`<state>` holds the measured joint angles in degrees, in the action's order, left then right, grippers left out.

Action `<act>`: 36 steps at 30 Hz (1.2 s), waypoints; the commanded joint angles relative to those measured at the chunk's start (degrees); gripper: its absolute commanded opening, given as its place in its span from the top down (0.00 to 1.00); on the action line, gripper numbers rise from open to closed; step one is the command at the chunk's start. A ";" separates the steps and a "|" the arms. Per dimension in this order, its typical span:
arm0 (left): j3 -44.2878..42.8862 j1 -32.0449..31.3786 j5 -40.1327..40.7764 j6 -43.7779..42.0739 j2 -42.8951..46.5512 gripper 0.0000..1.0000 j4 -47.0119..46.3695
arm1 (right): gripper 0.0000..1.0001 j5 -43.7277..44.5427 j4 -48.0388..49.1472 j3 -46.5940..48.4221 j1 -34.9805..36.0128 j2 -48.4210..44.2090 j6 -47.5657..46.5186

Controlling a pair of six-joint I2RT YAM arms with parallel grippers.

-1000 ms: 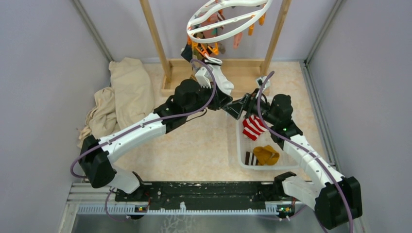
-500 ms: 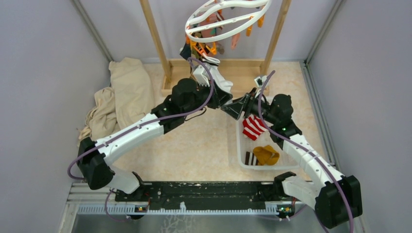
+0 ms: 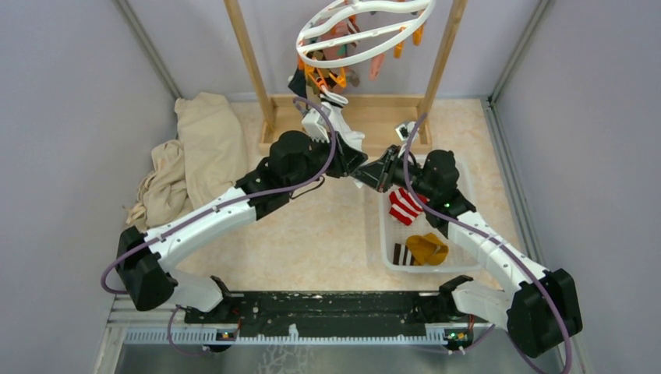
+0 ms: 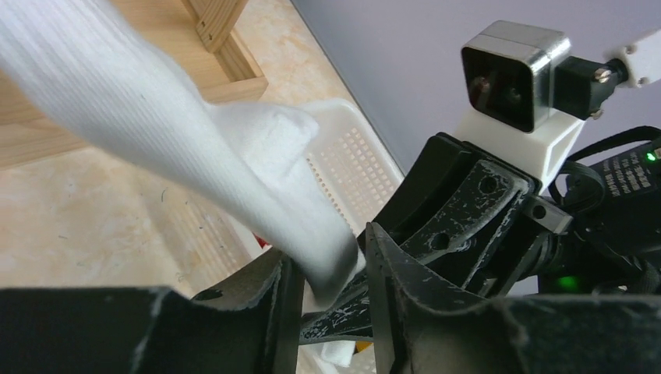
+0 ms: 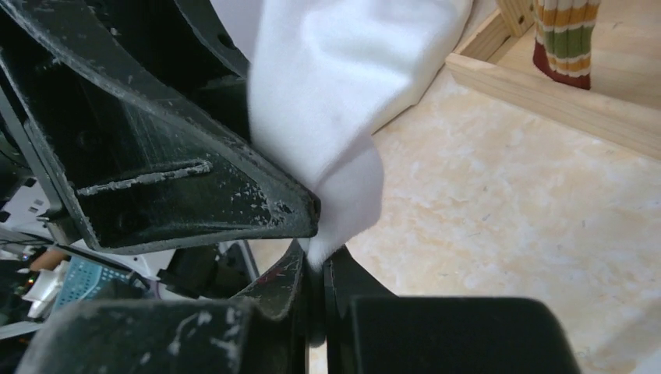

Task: Remove the socks clipped to the hanger
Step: Remove the sock from the hanger.

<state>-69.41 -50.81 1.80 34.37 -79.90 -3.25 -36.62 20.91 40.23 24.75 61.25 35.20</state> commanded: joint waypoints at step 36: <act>-4.75 16.44 -0.24 -6.91 11.61 0.01 13.47 | 1.00 22.36 -11.41 6.66 9.35 -4.19 -7.01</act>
<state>-69.54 -35.18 4.16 28.62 -66.67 8.86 -23.62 8.03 42.06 29.19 57.10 32.47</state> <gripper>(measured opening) 0.987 0.030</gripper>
